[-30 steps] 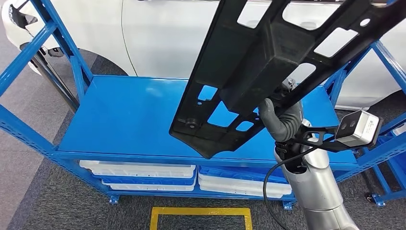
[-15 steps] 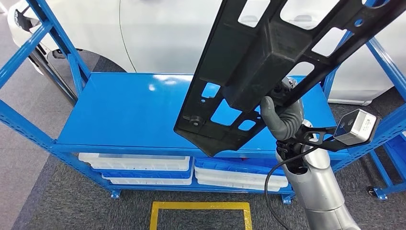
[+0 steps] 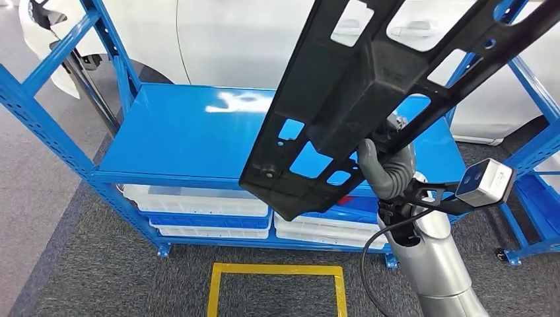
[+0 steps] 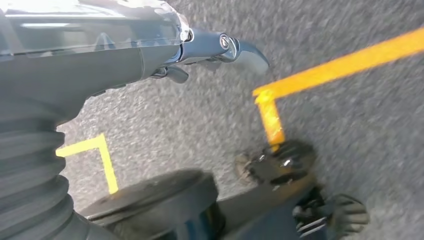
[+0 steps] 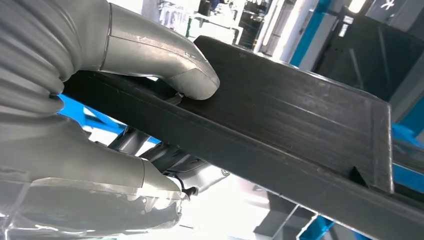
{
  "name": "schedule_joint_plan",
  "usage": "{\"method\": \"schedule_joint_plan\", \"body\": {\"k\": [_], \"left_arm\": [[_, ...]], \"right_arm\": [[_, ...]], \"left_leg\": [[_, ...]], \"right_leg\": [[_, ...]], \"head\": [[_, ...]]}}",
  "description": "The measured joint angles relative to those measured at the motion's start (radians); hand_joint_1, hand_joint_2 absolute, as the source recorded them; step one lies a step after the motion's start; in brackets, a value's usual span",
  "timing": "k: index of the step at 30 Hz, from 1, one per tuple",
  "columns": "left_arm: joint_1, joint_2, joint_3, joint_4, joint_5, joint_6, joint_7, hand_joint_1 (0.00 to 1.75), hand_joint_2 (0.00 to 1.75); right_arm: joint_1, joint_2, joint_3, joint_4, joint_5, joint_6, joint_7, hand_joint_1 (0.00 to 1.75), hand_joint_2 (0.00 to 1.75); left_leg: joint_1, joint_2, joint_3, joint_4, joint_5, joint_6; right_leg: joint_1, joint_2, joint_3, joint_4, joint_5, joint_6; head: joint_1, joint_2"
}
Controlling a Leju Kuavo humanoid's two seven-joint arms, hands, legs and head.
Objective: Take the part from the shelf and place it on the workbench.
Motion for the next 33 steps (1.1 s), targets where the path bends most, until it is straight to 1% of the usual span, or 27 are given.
{"method": "schedule_joint_plan", "body": {"k": [1,2,3,4,5,7,8,9,10,12,13,14,16,17,18,19,20,21,23,24,26,27,28,29,31,32,33], "left_arm": [[0.001,0.000,0.000,0.000,-0.003,-0.002,0.001,0.00,1.75],[0.003,0.000,0.000,0.000,-0.005,-0.005,0.002,0.00,1.75],[0.004,0.000,0.000,0.000,-0.007,-0.006,0.004,0.00,1.75],[0.005,0.000,0.000,0.000,-0.009,-0.008,0.005,0.00,1.75],[0.005,-0.001,0.000,0.000,-0.011,-0.008,0.006,0.00,1.75],[0.006,-0.003,0.000,0.000,-0.015,-0.011,0.008,0.00,1.75],[0.006,-0.004,0.000,0.000,-0.018,-0.012,0.008,0.00,1.75],[0.006,-0.004,0.000,0.000,-0.020,-0.013,0.008,0.00,1.75],[0.006,-0.005,-0.001,0.000,-0.022,-0.014,0.008,0.00,1.75],[0.007,-0.004,-0.001,0.000,-0.025,-0.016,0.008,0.00,1.75],[0.007,-0.004,-0.001,0.000,-0.026,-0.016,0.008,0.00,1.75],[0.007,-0.004,-0.001,0.000,-0.027,-0.016,0.008,0.00,1.75],[0.004,-0.004,-0.001,0.000,-0.027,-0.017,0.006,0.00,1.75],[0.003,-0.004,-0.001,0.000,-0.027,-0.018,0.006,0.00,1.75],[0.002,-0.004,-0.002,0.000,-0.027,-0.018,0.006,0.00,1.75],[0.002,-0.003,-0.002,0.000,-0.028,-0.019,0.006,0.00,1.75],[0.001,-0.003,-0.002,0.000,-0.029,-0.021,0.006,0.00,1.75],[0.000,-0.003,-0.002,0.000,-0.030,-0.022,0.006,0.00,1.75],[-0.003,-0.003,-0.003,0.000,-0.032,-0.024,0.005,0.00,1.75],[-0.003,-0.003,-0.004,0.000,-0.033,-0.025,0.004,0.00,1.75],[-0.001,-0.004,-0.004,0.001,-0.033,-0.025,0.003,0.00,1.75],[0.000,-0.004,-0.004,0.001,-0.033,-0.025,0.003,0.00,1.75],[0.000,-0.005,-0.004,0.001,-0.033,-0.026,0.003,0.00,1.75],[-0.001,-0.005,-0.004,0.002,-0.033,-0.026,0.003,0.00,1.75],[-0.002,-0.005,-0.004,0.002,-0.033,-0.026,0.002,0.00,1.75],[-0.001,-0.005,-0.004,0.002,-0.033,-0.026,0.002,0.00,1.75],[0.000,-0.005,-0.004,0.002,-0.033,-0.026,0.002,0.00,1.75]], "right_arm": [[0.012,0.000,-0.002,0.000,0.003,-0.002,-0.004,1.75,1.75],[0.025,0.000,-0.006,0.000,0.006,-0.005,-0.008,1.75,1.75],[0.038,0.000,-0.010,-0.001,0.008,-0.007,-0.011,1.75,1.75],[0.049,0.000,-0.015,-0.001,0.010,-0.008,-0.013,1.75,1.75],[0.057,0.000,-0.020,-0.003,0.011,-0.008,-0.015,1.75,1.75],[0.066,0.000,-0.031,-0.011,0.011,-0.008,-0.019,1.75,1.75],[0.069,0.000,-0.036,-0.017,0.011,-0.008,-0.021,1.75,1.75],[0.071,0.000,-0.041,-0.022,0.012,-0.008,-0.022,1.75,1.75],[0.075,0.000,-0.046,-0.028,0.013,-0.009,-0.023,1.75,1.75],[0.084,0.000,-0.053,-0.038,0.021,-0.013,-0.025,1.75,1.75],[0.092,0.000,-0.055,-0.044,0.028,-0.015,-0.029,1.75,1.75],[0.101,-0.001,-0.058,-0.050,0.035,-0.018,-0.035,1.75,1.75],[0.121,-0.001,-0.067,-0.061,0.049,-0.023,-0.051,1.75,1.75],[0.130,-0.001,-0.071,-0.064,0.053,-0.025,-0.057,1.75,1.75],[0.137,-0.001,-0.074,-0.066,0.057,-0.026,-0.061,1.75,1.75],[0.142,-0.001,-0.076,-0.068,0.060,-0.027,-0.064,1.75,1.75],[0.146,-0.001,-0.079,-0.069,0.062,-0.027,-0.065,1.75,1.75],[0.148,-0.001,-0.081,-0.072,0.064,-0.027,-0.065,1.75,1.75],[0.150,-0.001,-0.086,-0.077,0.066,-0.029,-0.065,1.75,1.75],[0.150,-0.001,-0.088,-0.080,0.067,-0.029,-0.065,1.75,1.75],[0.151,0.000,-0.090,-0.083,0.067,-0.030,-0.065,1.75,1.75],[0.152,0.000,-0.092,-0.083,0.068,-0.029,-0.065,1.75,1.75],[0.153,0.001,-0.094,-0.084,0.068,-0.029,-0.065,1.75,1.75],[0.153,0.002,-0.096,-0.084,0.068,-0.030,-0.065,1.75,1.75],[0.154,0.002,-0.099,-0.084,0.068,-0.030,-0.065,1.75,1.75],[0.155,0.002,-0.099,-0.084,0.068,-0.030,-0.065,1.75,1.75],[0.157,0.002,-0.099,-0.084,0.068,-0.031,-0.064,1.75,1.75]], "left_leg": [[-0.001,0.000,-0.016,0.001,0.011,0.001],[-0.002,0.000,-0.032,0.002,0.022,0.001],[-0.003,0.000,-0.049,0.005,0.033,0.000],[-0.005,0.000,-0.064,0.007,0.042,-0.001],[-0.006,0.000,-0.078,0.010,0.051,-0.002],[-0.008,-0.001,-0.095,0.014,0.068,-0.008],[-0.008,-0.001,-0.098,0.013,0.077,-0.013],[-0.007,0.000,-0.099,0.010,0.086,-0.019],[-0.006,0.000,-0.099,0.004,0.098,-0.025],[-0.005,-0.001,-0.107,0.010,0.088,-0.036],[-0.006,-0.002,-0.116,0.035,0.054,-0.040],[-0.005,-0.002,-0.129,0.081,0.003,-0.044],[-0.003,-0.002,-0.150,0.209,-0.095,-0.049],[-0.002,-0.002,-0.152,0.264,-0.112,-0.051],[-0.002,-0.002,-0.142,0.296,-0.102,-0.052],[-0.002,-0.002,-0.118,0.295,-0.075,-0.052],[-0.002,-0.002,-0.078,0.258,-0.047,-0.050],[-0.002,-0.002,-0.025,0.191,-0.039,-0.047],[-0.006,-0.003,0.071,0.047,-0.066,-0.039],[-0.008,-0.004,0.094,0.005,-0.084,-0.035],[-0.008,-0.003,0.088,-0.011,-0.076,-0.022],[-0.007,-0.001,0.078,-0.013,-0.064,-0.014],[-0.005,0.002,0.066,-0.015,-0.050,-0.007],[-0.003,0.004,0.052,-0.016,-0.036,-0.002],[-0.004,0.006,0.020,-0.014,-0.008,0.003],[-0.005,0.006,0.001,-0.012,0.004,0.002],[-0.005,0.007,-0.017,-0.009,0.016,0.000]], "right_leg": [[0.000,0.000,-0.012,0.068,-0.037,0.002],[0.000,0.000,-0.013,0.116,-0.050,0.003],[0.001,0.000,0.002,0.133,-0.040,0.001],[0.002,0.000,0.034,0.113,-0.017,-0.002],[0.003,0.001,0.084,0.061,0.006,-0.008],[0.010,0.001,0.200,-0.089,0.003,-0.023],[0.015,0.001,0.237,-0.144,-0.006,-0.029],[0.019,0.001,0.257,-0.178,-0.015,-0.035],[0.021,0.001,0.258,-0.190,-0.010,-0.040],[0.016,-0.003,0.245,-0.199,0.014,-0.053],[0.013,-0.006,0.234,-0.204,0.028,-0.060],[0.010,-0.008,0.222,-0.206,0.042,-0.065],[0.011,-0.010,0.189,-0.204,0.066,-0.068],[0.012,-0.010,0.171,-0.201,0.078,-0.068],[0.012,-0.010,0.153,-0.196,0.089,-0.067],[0.012,-0.010,0.133,-0.190,0.100,-0.066],[0.012,-0.010,0.114,-0.183,0.110,-0.063],[0.012,-0.009,0.098,-0.176,0.119,-0.059],[0.014,-0.009,0.077,-0.164,0.136,-0.050],[0.015,-0.010,0.072,-0.163,0.145,-0.045],[0.014,-0.010,0.068,-0.167,0.162,-0.033],[0.012,-0.008,0.061,-0.161,0.152,-0.027],[0.010,-0.006,0.051,-0.142,0.123,-0.021],[0.008,-0.004,0.038,-0.103,0.074,-0.016],[0.004,-0.003,0.010,0.021,-0.030,-0.006],[0.003,-0.003,0.004,0.082,-0.051,-0.002],[0.001,-0.003,0.008,0.122,-0.047,0.000]], "head": [[0.000,0.000],[0.000,0.000],[0.000,0.000],[0.000,0.000],[0.000,0.000],[0.000,0.000],[0.000,0.000],[0.000,0.000],[0.000,0.000],[0.000,0.000],[0.000,0.000],[0.000,0.000],[0.000,0.000],[0.000,0.000],[0.000,0.000],[0.000,0.000],[-0.001,0.000],[-0.001,0.000],[-0.001,0.000],[-0.001,0.000],[0.000,0.000],[0.000,0.000],[0.000,0.000],[0.000,0.000],[0.000,0.000],[0.000,0.000],[0.000,0.000]]}}
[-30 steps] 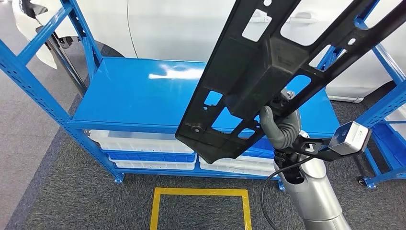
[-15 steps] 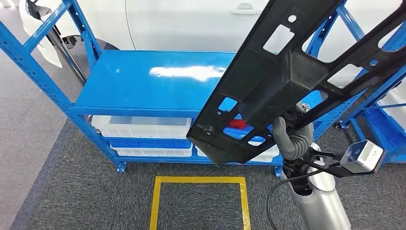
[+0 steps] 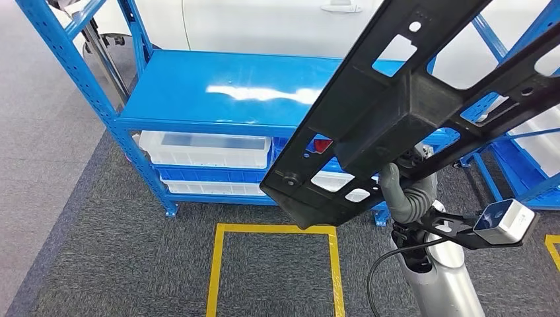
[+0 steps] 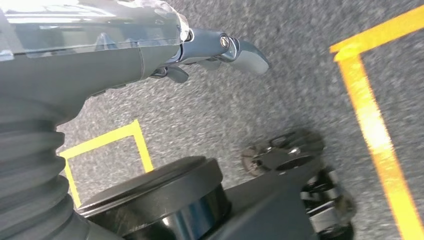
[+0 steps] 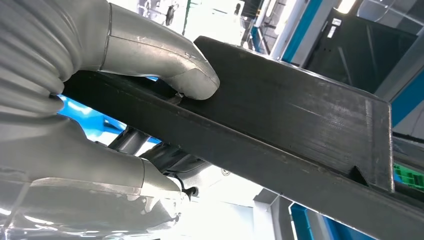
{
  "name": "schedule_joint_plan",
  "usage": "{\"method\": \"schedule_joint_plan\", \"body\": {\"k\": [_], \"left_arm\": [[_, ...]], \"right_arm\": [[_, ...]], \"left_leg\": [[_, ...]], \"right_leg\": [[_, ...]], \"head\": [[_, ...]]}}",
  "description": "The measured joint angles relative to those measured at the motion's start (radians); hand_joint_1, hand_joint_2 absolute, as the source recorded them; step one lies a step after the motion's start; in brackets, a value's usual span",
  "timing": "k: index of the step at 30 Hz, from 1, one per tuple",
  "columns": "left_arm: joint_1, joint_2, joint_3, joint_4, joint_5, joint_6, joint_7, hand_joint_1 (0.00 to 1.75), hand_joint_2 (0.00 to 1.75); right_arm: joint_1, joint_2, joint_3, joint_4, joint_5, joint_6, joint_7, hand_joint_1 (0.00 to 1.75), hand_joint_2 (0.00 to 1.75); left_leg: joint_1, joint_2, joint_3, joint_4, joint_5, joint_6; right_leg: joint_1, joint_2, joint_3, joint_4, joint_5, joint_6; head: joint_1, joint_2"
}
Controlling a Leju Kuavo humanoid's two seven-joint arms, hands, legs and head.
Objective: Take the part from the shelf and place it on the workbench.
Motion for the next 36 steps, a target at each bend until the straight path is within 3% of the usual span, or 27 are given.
{"method": "schedule_joint_plan", "body": {"k": [1,2,3,5,6,7,9,10,11,13,14,15,16,18,20,21,23,25,26,28,29,30,31,32,34,36], "left_arm": [[0.000,0.000,0.000,0.000,0.000,0.000,0.000,0.00,1.75],[0.000,0.000,0.000,0.000,0.000,0.000,0.000,0.00,1.75],[0.000,0.000,0.000,0.000,0.001,0.000,0.000,0.00,1.75],[-0.001,0.000,0.000,0.000,0.003,-0.003,-0.002,0.00,1.75],[-0.001,0.000,0.000,0.000,0.006,-0.006,-0.003,0.00,1.75],[-0.001,0.000,0.000,0.000,0.009,-0.011,-0.005,0.00,1.75],[0.000,0.000,0.001,0.000,0.017,-0.022,-0.010,0.00,1.75],[0.001,0.000,0.001,0.000,0.021,-0.027,-0.014,0.00,1.75],[0.001,0.000,0.002,0.000,0.025,-0.032,-0.019,0.00,1.75],[0.001,0.000,0.002,0.000,0.029,-0.037,-0.028,0.00,1.75],[0.001,0.000,0.003,0.000,0.030,-0.038,-0.031,0.00,1.75],[0.001,0.000,0.003,0.000,0.029,-0.037,-0.033,0.00,1.75],[0.001,0.000,0.003,0.000,0.028,-0.036,-0.033,0.00,1.75],[0.003,0.001,0.003,0.000,0.027,-0.030,-0.033,0.00,1.75],[0.004,0.001,0.002,0.000,0.027,-0.026,-0.033,0.00,1.75],[0.004,0.001,0.002,0.000,0.027,-0.027,-0.033,0.00,1.75],[0.007,0.001,0.003,0.000,0.032,-0.032,-0.038,0.00,1.75],[0.011,0.001,0.003,0.000,0.037,-0.035,-0.044,0.00,1.75],[0.011,0.000,0.003,0.000,0.039,-0.032,-0.046,0.00,1.75],[0.012,0.000,0.003,0.000,0.039,-0.021,-0.048,0.00,1.75],[0.013,0.000,0.003,0.000,0.039,-0.017,-0.048,0.00,1.75],[0.014,0.000,0.003,0.000,0.039,-0.014,-0.049,0.00,1.75],[0.015,0.000,0.003,0.000,0.038,-0.013,-0.049,0.00,1.75],[0.016,0.000,0.003,0.000,0.038,-0.013,-0.049,0.00,1.75],[0.015,0.000,0.003,0.000,0.037,-0.014,-0.046,0.00,1.75],[0.014,-0.002,0.003,0.000,0.036,-0.016,-0.043,0.00,1.75]], "right_arm": [[0.001,0.000,0.000,0.000,0.000,-0.001,0.001,1.75,1.75],[0.002,0.000,0.000,0.000,0.000,-0.002,0.001,1.75,1.75],[0.002,0.000,0.000,0.000,0.000,-0.003,0.002,1.75,1.75],[0.002,0.000,0.000,-0.003,0.000,-0.004,0.003,1.75,1.75],[0.001,0.000,-0.001,-0.004,-0.001,-0.003,0.002,1.75,1.75],[-0.001,0.000,-0.001,-0.004,-0.001,-0.002,0.002,1.75,1.75],[-0.005,0.000,-0.001,-0.003,-0.002,0.002,0.002,1.75,1.75],[-0.007,0.000,-0.001,-0.002,-0.003,0.004,0.003,1.75,1.75],[-0.009,0.000,0.000,-0.002,-0.004,0.005,0.004,1.75,1.75],[-0.013,-0.002,0.000,-0.002,-0.005,0.003,0.011,1.75,1.75],[-0.014,-0.003,0.000,-0.002,-0.005,0.002,0.018,1.75,1.75],[-0.015,-0.004,0.000,-0.002,-0.004,0.001,0.025,1.75,1.75],[-0.016,-0.004,0.000,-0.002,-0.004,0.000,0.032,1.75,1.75],[-0.017,-0.004,0.001,-0.002,-0.003,-0.003,0.041,1.75,1.75],[-0.020,-0.004,0.001,-0.005,-0.003,-0.006,0.045,1.75,1.75],[-0.023,-0.004,0.001,-0.006,-0.002,-0.008,0.048,1.75,1.75],[-0.028,-0.003,0.002,-0.008,-0.002,-0.012,0.056,1.75,1.75],[-0.032,-0.002,0.004,-0.008,-0.002,-0.012,0.064,1.75,1.75],[-0.035,-0.002,0.005,-0.007,-0.003,-0.012,0.068,1.75,1.75],[-0.042,-0.002,0.008,-0.005,-0.005,-0.014,0.075,1.75,1.75],[-0.044,-0.002,0.009,-0.003,-0.006,-0.015,0.078,1.75,1.75],[-0.045,-0.002,0.010,-0.001,-0.006,-0.016,0.080,1.75,1.75],[-0.045,-0.002,0.012,0.001,-0.007,-0.016,0.081,1.75,1.75],[-0.046,-0.002,0.013,0.002,-0.009,-0.016,0.082,1.75,1.75],[-0.049,-0.002,0.016,0.003,-0.018,-0.015,0.085,1.75,1.75],[-0.053,-0.002,0.017,0.003,-0.029,-0.013,0.089,1.75,1.75]], "left_leg": [[0.000,0.000,-0.018,0.003,0.011,-0.002],[0.000,0.001,-0.034,0.007,0.021,-0.004],[0.000,0.001,-0.047,0.011,0.030,-0.007],[-0.002,-0.001,-0.064,0.016,0.047,-0.016],[-0.002,-0.002,-0.067,0.016,0.055,-0.021],[-0.002,-0.002,-0.069,0.013,0.065,-0.027],[-0.001,-0.003,-0.077,0.011,0.071,-0.039],[-0.001,-0.004,-0.086,0.027,0.049,-0.044],[0.000,-0.004,-0.101,0.062,0.010,-0.049],[0.004,-0.005,-0.134,0.183,-0.087,-0.057],[0.005,-0.005,-0.144,0.244,-0.113,-0.061],[0.006,-0.005,-0.144,0.284,-0.115,-0.063],[0.007,-0.005,-0.128,0.290,-0.097,-0.064],[0.008,-0.004,-0.046,0.199,-0.049,-0.062],[0.007,-0.005,0.046,0.064,-0.048,-0.055],[0.006,-0.005,0.069,0.023,-0.058,-0.051],[0.004,-0.006,0.073,-0.001,-0.064,-0.039],[0.007,-0.004,0.066,-0.005,-0.052,-0.022],[0.008,-0.003,0.061,-0.007,-0.045,-0.015],[0.008,-0.002,0.048,-0.007,-0.034,-0.008],[0.008,-0.002,0.042,-0.007,-0.030,-0.008],[0.007,-0.002,0.036,-0.006,-0.026,-0.008],[0.007,-0.003,0.033,-0.005,-0.024,-0.010],[0.007,-0.003,0.031,-0.004,-0.022,-0.011],[0.006,-0.004,0.028,-0.002,-0.020,-0.015],[0.005,-0.004,0.019,0.002,-0.016,-0.023]], "right_leg": [[-0.001,0.000,0.019,0.007,0.025,0.000],[-0.001,0.000,0.057,-0.024,0.055,-0.001],[0.000,0.001,0.112,-0.089,0.069,-0.006],[0.004,0.004,0.220,-0.241,0.051,-0.018],[0.008,0.005,0.250,-0.290,0.035,-0.025],[0.011,0.004,0.258,-0.312,0.031,-0.033],[0.009,0.002,0.246,-0.322,0.051,-0.049],[0.007,0.000,0.236,-0.326,0.063,-0.058],[0.004,-0.001,0.226,-0.330,0.076,-0.064],[0.006,-0.004,0.201,-0.330,0.098,-0.070],[0.006,-0.005,0.189,-0.329,0.107,-0.070],[0.007,-0.006,0.176,-0.326,0.115,-0.069],[0.007,-0.006,0.164,-0.323,0.123,-0.067],[0.007,-0.006,0.142,-0.312,0.134,-0.062],[0.010,-0.007,0.124,-0.299,0.141,-0.053],[0.011,-0.007,0.118,-0.294,0.145,-0.048],[0.012,-0.008,0.113,-0.293,0.154,-0.036],[0.009,-0.006,0.101,-0.272,0.138,-0.025],[0.007,-0.005,0.085,-0.235,0.110,-0.019],[0.003,-0.003,0.035,-0.109,0.032,-0.011],[0.002,-0.002,0.013,-0.046,0.004,-0.008],[0.001,-0.002,0.004,-0.011,-0.006,-0.006],[0.000,-0.002,0.015,-0.016,0.003,-0.006],[0.000,-0.002,0.045,-0.060,0.029,-0.009],[0.002,0.000,0.127,-0.203,0.087,-0.019],[0.009,0.002,0.165,-0.286,0.107,-0.030]], "head": [[0.000,0.000],[0.000,0.000],[0.000,0.000],[0.000,0.000],[0.000,0.000],[0.000,0.000],[0.000,0.000],[0.000,0.000],[0.000,0.000],[0.000,0.000],[0.000,0.000],[0.000,0.000],[0.000,0.000],[0.000,0.000],[0.000,0.000],[0.000,0.000],[0.000,0.000],[0.000,0.000],[0.000,0.000],[0.000,0.000],[0.000,0.000],[0.000,0.000],[0.000,0.000],[0.000,0.000],[0.000,0.000],[0.000,0.000]]}}
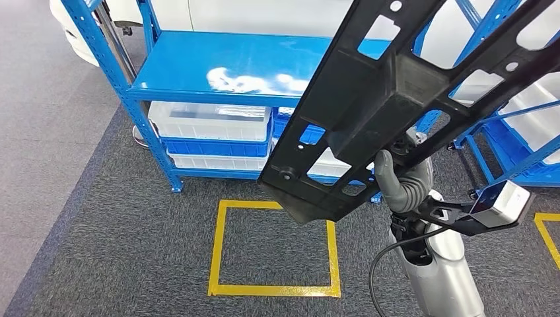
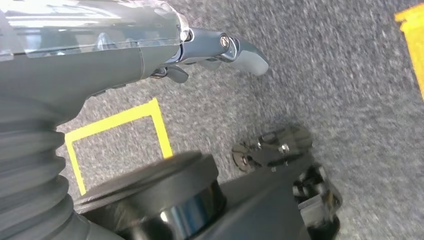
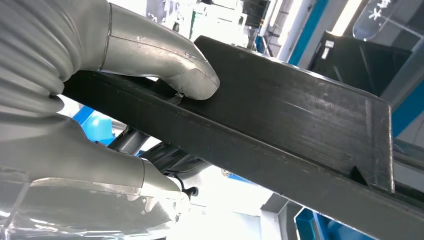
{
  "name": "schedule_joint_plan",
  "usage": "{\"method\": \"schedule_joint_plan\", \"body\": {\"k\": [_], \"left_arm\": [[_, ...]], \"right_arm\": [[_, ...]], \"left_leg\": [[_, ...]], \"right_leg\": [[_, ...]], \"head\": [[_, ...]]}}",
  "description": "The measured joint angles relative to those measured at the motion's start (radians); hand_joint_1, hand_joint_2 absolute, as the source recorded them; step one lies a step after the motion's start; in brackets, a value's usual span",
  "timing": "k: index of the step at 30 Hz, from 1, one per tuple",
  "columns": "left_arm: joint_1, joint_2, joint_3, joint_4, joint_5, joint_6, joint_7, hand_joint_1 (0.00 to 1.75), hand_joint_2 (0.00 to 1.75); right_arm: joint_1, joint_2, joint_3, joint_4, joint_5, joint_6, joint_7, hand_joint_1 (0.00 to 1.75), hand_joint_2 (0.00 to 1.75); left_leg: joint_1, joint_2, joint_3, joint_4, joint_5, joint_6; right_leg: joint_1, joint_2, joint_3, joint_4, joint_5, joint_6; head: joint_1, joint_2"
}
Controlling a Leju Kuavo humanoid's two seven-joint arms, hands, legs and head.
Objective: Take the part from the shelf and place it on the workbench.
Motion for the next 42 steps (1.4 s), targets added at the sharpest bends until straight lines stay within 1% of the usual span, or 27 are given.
{"method": "schedule_joint_plan", "body": {"k": [2,4,6,8,9,10,12,13,14,16,18,20,22,24,25,26,27,30,31,33,34,36,37,39,40,41,42], "left_arm": [[0.000,0.000,0.000,0.000,0.001,-0.001,0.001,0.00,1.75],[0.000,0.000,0.000,0.000,0.001,0.000,0.001,0.00,1.75],[0.000,0.000,0.000,0.000,0.001,0.002,0.001,0.00,1.75],[-0.002,0.000,0.000,0.000,0.000,0.002,0.001,0.00,1.75],[-0.003,0.000,0.000,0.000,0.000,0.002,0.001,0.00,1.75],[-0.005,0.000,0.000,0.000,-0.001,0.002,0.002,0.00,1.75],[-0.005,0.002,0.000,0.000,-0.003,0.002,0.004,0.00,1.75],[-0.005,0.003,0.000,0.000,-0.004,0.002,0.006,0.00,1.75],[-0.004,0.004,0.000,0.000,-0.004,0.002,0.007,0.00,1.75],[-0.004,0.005,0.000,0.000,-0.002,0.002,0.010,0.00,1.75],[-0.003,0.004,0.001,0.000,0.000,0.003,0.012,0.00,1.75],[-0.005,0.004,0.001,0.000,0.001,0.003,0.011,0.00,1.75],[-0.005,0.003,0.001,0.000,-0.001,0.002,0.009,0.00,1.75],[-0.001,0.004,0.001,0.000,-0.002,0.001,0.010,0.00,1.75],[-0.001,0.004,0.001,0.000,-0.002,0.001,0.010,0.00,1.75],[-0.001,0.004,0.001,0.000,-0.002,0.000,0.010,0.00,1.75],[-0.002,0.003,0.001,0.000,-0.002,-0.001,0.010,0.00,1.75],[-0.004,0.003,0.001,0.000,-0.002,-0.002,0.011,0.00,1.75],[-0.004,0.003,0.001,0.000,-0.001,-0.002,0.012,0.00,1.75],[-0.004,0.003,0.001,0.000,0.001,-0.003,0.013,0.00,1.75],[-0.005,0.003,0.001,0.000,0.001,-0.004,0.014,0.00,1.75],[-0.004,0.003,0.001,0.000,0.002,-0.004,0.015,0.00,1.75],[-0.002,0.003,0.001,0.000,0.002,-0.004,0.015,0.00,1.75],[-0.001,0.003,0.002,0.000,0.004,-0.005,0.014,0.00,1.75],[-0.002,0.003,0.003,0.000,0.004,-0.005,0.014,0.00,1.75],[-0.003,0.003,0.003,0.000,0.004,-0.005,0.014,0.00,1.75],[-0.003,0.003,0.004,0.000,0.004,-0.005,0.015,0.00,1.75]], "right_arm": [[-0.001,0.000,0.000,0.002,-0.010,0.007,0.008,1.75,1.75],[-0.002,0.000,0.000,0.006,-0.018,0.016,0.014,1.75,1.75],[-0.003,-0.001,0.001,0.011,-0.023,0.023,0.016,1.75,1.75],[0.000,-0.003,0.001,0.017,-0.025,0.026,0.016,1.75,1.75],[0.002,-0.004,0.000,0.021,-0.025,0.027,0.017,1.75,1.75],[0.004,-0.004,0.000,0.023,-0.025,0.029,0.017,1.75,1.75],[0.006,-0.004,0.000,0.026,-0.026,0.031,0.017,1.75,1.75],[0.006,-0.004,0.000,0.027,-0.026,0.032,0.017,1.75,1.75],[0.005,-0.004,0.000,0.028,-0.026,0.033,0.017,1.75,1.75],[0.005,-0.004,-0.001,0.031,-0.027,0.035,0.017,1.75,1.75],[0.005,-0.004,-0.001,0.034,-0.028,0.037,0.017,1.75,1.75],[-0.003,-0.003,-0.003,0.039,-0.028,0.038,0.018,1.75,1.75],[-0.014,-0.001,-0.004,0.043,-0.029,0.039,0.019,1.75,1.75],[-0.014,0.002,-0.004,0.048,-0.030,0.039,0.021,1.75,1.75],[-0.011,0.002,-0.005,0.051,-0.030,0.039,0.021,1.75,1.75],[-0.009,0.003,-0.006,0.053,-0.031,0.039,0.022,1.75,1.75],[-0.009,0.003,-0.007,0.054,-0.031,0.039,0.022,1.75,1.75],[-0.012,0.003,-0.013,0.056,-0.033,0.042,0.021,1.75,1.75],[-0.013,0.003,-0.014,0.056,-0.036,0.044,0.020,1.75,1.75],[-0.011,0.003,-0.017,0.056,-0.041,0.050,0.018,1.75,1.75],[-0.009,0.003,-0.018,0.056,-0.044,0.052,0.016,1.75,1.75],[-0.009,0.003,-0.018,0.055,-0.047,0.053,0.015,1.75,1.75],[-0.009,0.003,-0.018,0.055,-0.049,0.054,0.015,1.75,1.75],[-0.006,0.003,-0.018,0.056,-0.049,0.054,0.015,1.75,1.75],[-0.004,0.003,-0.018,0.056,-0.049,0.054,0.015,1.75,1.75],[-0.003,0.003,-0.018,0.056,-0.049,0.054,0.015,1.75,1.75],[-0.003,0.003,-0.017,0.056,-0.049,0.054,0.015,1.75,1.75]], "left_leg": [[-0.001,0.003,-0.007,0.001,0.005,-0.010],[-0.002,0.005,-0.013,0.012,-0.008,-0.020],[-0.001,0.003,-0.051,0.097,-0.060,-0.028],[0.000,0.003,-0.113,0.239,-0.122,-0.032],[0.000,0.002,-0.134,0.287,-0.135,-0.034],[0.001,0.002,-0.136,0.297,-0.127,-0.034],[0.004,-0.009,-0.085,0.200,-0.062,-0.032],[0.007,-0.031,-0.050,0.131,-0.033,-0.029],[0.010,-0.054,-0.022,0.071,-0.015,-0.027],[0.012,-0.082,-0.005,0.026,-0.014,-0.023],[0.012,-0.063,-0.007,0.019,-0.011,-0.015],[0.015,-0.038,-0.005,0.009,-0.002,-0.002],[0.014,-0.012,-0.006,0.004,0.003,0.005],[0.012,0.015,-0.010,0.005,0.003,0.006],[0.011,0.028,-0.012,0.006,0.003,0.006],[0.011,0.040,-0.013,0.007,0.003,0.006],[0.011,0.051,-0.014,0.008,0.002,0.005],[0.004,0.079,-0.011,0.012,0.000,-0.004],[0.002,0.088,-0.011,0.013,-0.001,-0.008],[-0.001,0.105,-0.009,0.011,-0.002,-0.019],[0.000,0.096,-0.009,0.017,-0.009,-0.025],[0.003,0.049,-0.032,0.079,-0.053,-0.032],[0.005,0.022,-0.057,0.139,-0.087,-0.034],[0.005,0.005,-0.113,0.269,-0.142,-0.035],[0.005,0.004,-0.125,0.297,-0.144,-0.035],[0.006,0.002,-0.118,0.286,-0.126,-0.034],[0.007,-0.002,-0.095,0.237,-0.093,-0.033]], "right_leg": [[0.004,0.002,-0.004,-0.011,-0.001,-0.009],[-0.003,0.005,-0.003,-0.021,0.005,-0.020],[-0.008,0.010,-0.001,-0.030,0.012,-0.031],[-0.007,0.017,-0.004,-0.028,0.015,-0.034],[-0.007,0.023,-0.006,-0.026,0.015,-0.035],[-0.007,0.030,-0.008,-0.022,0.015,-0.035],[-0.008,0.050,-0.011,-0.014,0.014,-0.032],[-0.008,0.060,-0.014,-0.009,0.013,-0.029],[-0.007,0.071,-0.020,-0.003,0.013,-0.025],[-0.009,0.091,-0.036,0.004,0.018,-0.011],[-0.014,0.109,-0.048,0.004,0.025,0.004],[-0.012,0.082,-0.064,0.033,0.006,0.016],[-0.010,0.031,-0.113,0.139,-0.054,0.026],[-0.012,0.011,-0.167,0.261,-0.103,0.033],[-0.013,0.009,-0.175,0.284,-0.105,0.034],[-0.013,0.007,-0.164,0.271,-0.091,0.034],[-0.013,0.001,-0.134,0.221,-0.064,0.033],[0.001,-0.055,-0.026,0.031,0.001,0.012],[0.006,-0.066,-0.015,0.004,0.003,0.003],[0.006,-0.051,-0.017,-0.005,0.005,-0.014],[0.003,-0.041,-0.017,-0.009,0.009,-0.021],[-0.003,-0.021,-0.016,-0.018,0.018,-0.034],[-0.003,-0.011,-0.018,-0.018,0.020,-0.037],[-0.002,0.013,-0.022,-0.016,0.022,-0.041],[-0.002,0.026,-0.024,-0.014,0.023,-0.041],[-0.002,0.040,-0.025,-0.011,0.023,-0.041],[-0.002,0.054,-0.025,-0.008,0.022,-0.039]], "head": [[0.000,0.000],[0.000,0.000],[0.000,0.000],[0.000,0.000],[0.000,0.000],[0.000,0.000],[0.000,0.000],[0.000,0.000],[0.000,0.000],[0.000,0.000],[0.000,0.000],[0.000,0.000],[0.000,0.000],[0.000,0.000],[0.000,0.000],[0.000,0.000],[0.000,0.000],[0.000,0.000],[0.000,0.000],[0.000,0.000],[0.000,0.000],[0.000,0.000],[0.000,0.000],[0.000,0.000],[0.000,0.000],[0.000,0.000],[0.000,0.000]]}}
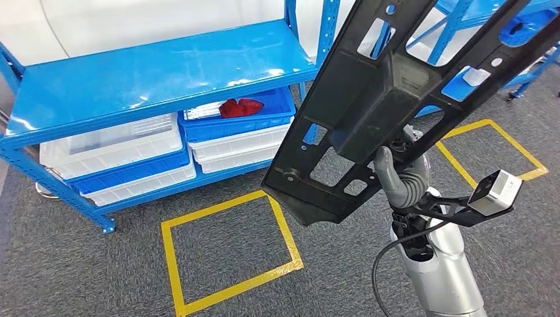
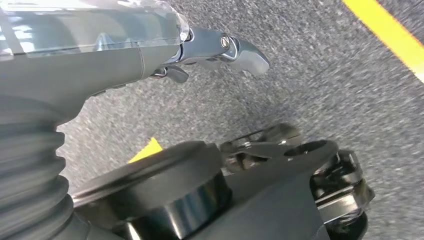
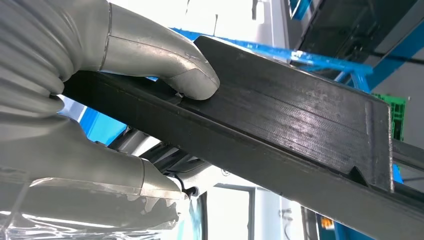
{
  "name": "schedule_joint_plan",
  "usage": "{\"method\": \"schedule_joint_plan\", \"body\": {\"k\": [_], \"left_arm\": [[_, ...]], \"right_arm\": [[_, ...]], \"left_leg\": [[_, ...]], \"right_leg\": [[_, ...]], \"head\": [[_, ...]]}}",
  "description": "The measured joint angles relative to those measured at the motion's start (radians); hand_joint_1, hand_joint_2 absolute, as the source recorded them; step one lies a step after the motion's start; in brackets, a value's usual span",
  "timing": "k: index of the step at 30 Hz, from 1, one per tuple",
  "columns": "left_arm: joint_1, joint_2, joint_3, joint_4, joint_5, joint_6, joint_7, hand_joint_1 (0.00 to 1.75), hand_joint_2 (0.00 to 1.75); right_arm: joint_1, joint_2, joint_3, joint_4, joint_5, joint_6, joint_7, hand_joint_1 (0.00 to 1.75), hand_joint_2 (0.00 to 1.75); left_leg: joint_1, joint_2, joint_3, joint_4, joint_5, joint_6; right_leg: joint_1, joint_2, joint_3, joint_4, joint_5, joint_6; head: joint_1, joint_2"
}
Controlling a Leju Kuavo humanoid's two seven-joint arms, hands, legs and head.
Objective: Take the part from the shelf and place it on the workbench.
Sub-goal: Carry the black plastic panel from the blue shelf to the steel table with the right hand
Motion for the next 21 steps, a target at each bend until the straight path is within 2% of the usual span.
{"method": "schedule_joint_plan", "body": {"k": [2,4,5,6,7,9,10,11,12,13,14,15,16,18,19,20,21], "left_arm": [[0.003,0.001,0.000,0.000,0.000,0.000,0.001,0.00,1.75],[0.005,0.001,0.001,0.000,-0.001,0.000,0.001,0.00,1.75],[0.006,0.001,0.001,0.000,-0.001,0.000,0.001,0.00,1.75],[0.006,0.001,0.001,0.000,0.000,0.000,0.001,0.00,1.75],[0.006,0.001,0.002,0.000,0.000,0.001,0.001,0.00,1.75],[0.006,-0.001,0.002,0.000,0.002,0.003,-0.001,0.00,1.75],[0.008,-0.001,0.002,0.000,0.003,0.003,-0.001,0.00,1.75],[0.010,-0.001,0.002,0.000,0.004,0.004,-0.002,0.00,1.75],[0.014,-0.001,0.003,0.000,0.005,0.004,-0.002,0.00,1.75],[0.016,-0.001,0.003,0.000,0.005,0.004,-0.002,0.00,1.75],[0.018,-0.001,0.003,0.000,0.005,0.004,-0.002,0.00,1.75],[0.018,-0.001,0.004,0.000,0.004,0.004,-0.001,0.00,1.75],[0.018,-0.001,0.004,0.000,0.003,0.004,0.000,0.00,1.75],[0.018,-0.001,0.004,0.000,-0.001,0.004,0.001,0.00,1.75],[0.018,-0.001,0.004,0.000,-0.002,0.004,0.001,0.00,1.75],[0.018,-0.001,0.004,0.000,-0.003,0.004,0.001,0.00,1.75],[0.018,-0.001,0.004,0.000,-0.003,0.004,0.000,0.00,1.75]], "right_arm": [[-0.001,0.000,0.000,0.000,0.000,0.000,0.000,1.75,1.75],[-0.002,0.000,0.000,0.000,-0.001,0.001,0.001,1.75,1.75],[-0.001,0.000,0.000,0.000,-0.002,0.001,0.002,1.75,1.75],[0.001,0.001,-0.001,0.000,-0.003,0.002,0.002,1.75,1.75],[0.004,0.001,-0.003,-0.001,-0.006,0.002,0.003,1.75,1.75],[0.009,0.003,-0.011,-0.004,-0.011,0.000,0.003,1.75,1.75],[0.014,0.004,-0.017,-0.006,-0.013,-0.002,0.002,1.75,1.75],[0.023,0.006,-0.024,-0.009,-0.015,-0.004,0.002,1.75,1.75],[0.038,0.009,-0.032,-0.012,-0.017,-0.008,0.001,1.75,1.75],[0.056,0.010,-0.041,-0.013,-0.020,-0.011,-0.001,1.75,1.75],[0.075,0.012,-0.051,-0.014,-0.023,-0.015,-0.003,1.75,1.75],[0.092,0.012,-0.063,-0.016,-0.026,-0.017,-0.006,1.75,1.75],[0.107,0.012,-0.076,-0.018,-0.030,-0.017,-0.008,1.75,1.75],[0.130,0.012,-0.106,-0.028,-0.034,-0.011,-0.015,1.75,1.75],[0.140,0.012,-0.121,-0.035,-0.034,-0.006,-0.019,1.75,1.75],[0.150,0.012,-0.136,-0.042,-0.033,-0.003,-0.023,1.75,1.75],[0.160,0.013,-0.149,-0.050,-0.032,0.000,-0.028,1.75,1.75]], "left_leg": [[0.005,-0.042,0.059,-0.132,0.061,0.004],[0.009,-0.081,0.085,-0.198,0.074,0.006],[0.007,-0.083,0.086,-0.202,0.071,0.009],[0.007,-0.072,0.086,-0.206,0.072,0.014],[0.007,-0.060,0.087,-0.211,0.075,0.021],[0.010,-0.035,0.092,-0.221,0.082,0.033],[0.009,-0.022,0.093,-0.223,0.083,0.036],[0.008,-0.009,0.093,-0.224,0.082,0.038],[0.007,0.005,0.093,-0.224,0.081,0.039],[0.006,0.017,0.093,-0.224,0.080,0.039],[0.006,0.029,0.093,-0.223,0.079,0.039],[0.005,0.040,0.095,-0.223,0.077,0.038],[0.004,0.050,0.097,-0.224,0.076,0.036],[-0.001,0.068,0.102,-0.224,0.071,0.029],[-0.003,0.076,0.104,-0.224,0.068,0.024],[-0.004,0.085,0.107,-0.225,0.066,0.019],[-0.005,0.094,0.110,-0.228,0.065,0.013]], "right_leg": [[0.000,0.026,-0.006,0.011,-0.003,0.006],[-0.002,0.049,-0.022,0.022,-0.002,0.019],[-0.004,0.061,-0.029,0.024,0.001,0.027],[-0.007,0.073,-0.034,0.022,0.005,0.035],[-0.008,0.070,-0.037,0.024,0.005,0.041],[-0.006,0.025,-0.060,0.070,-0.023,0.053],[-0.005,-0.007,-0.084,0.123,-0.052,0.057],[-0.006,-0.029,-0.116,0.190,-0.083,0.061],[-0.008,-0.039,-0.146,0.251,-0.107,0.064],[-0.009,-0.044,-0.163,0.287,-0.115,0.066],[-0.010,-0.047,-0.162,0.287,-0.106,0.066],[-0.009,-0.052,-0.139,0.244,-0.080,0.064],[-0.007,-0.067,-0.100,0.173,-0.048,0.060],[0.004,-0.110,-0.031,0.047,-0.008,0.043],[0.010,-0.124,-0.016,0.018,-0.004,0.035],[0.014,-0.124,-0.015,0.011,-0.007,0.028],[0.014,-0.112,-0.017,0.009,-0.005,0.023]], "head": [[0.000,0.000],[0.000,0.000],[0.000,0.000],[0.000,0.000],[0.000,0.000],[0.000,0.000],[0.000,0.000],[0.000,0.000],[0.000,0.000],[0.000,0.000],[0.000,0.000],[0.000,0.000],[0.000,0.000],[0.000,0.000],[0.000,0.000],[0.000,0.000],[0.000,0.000]]}}
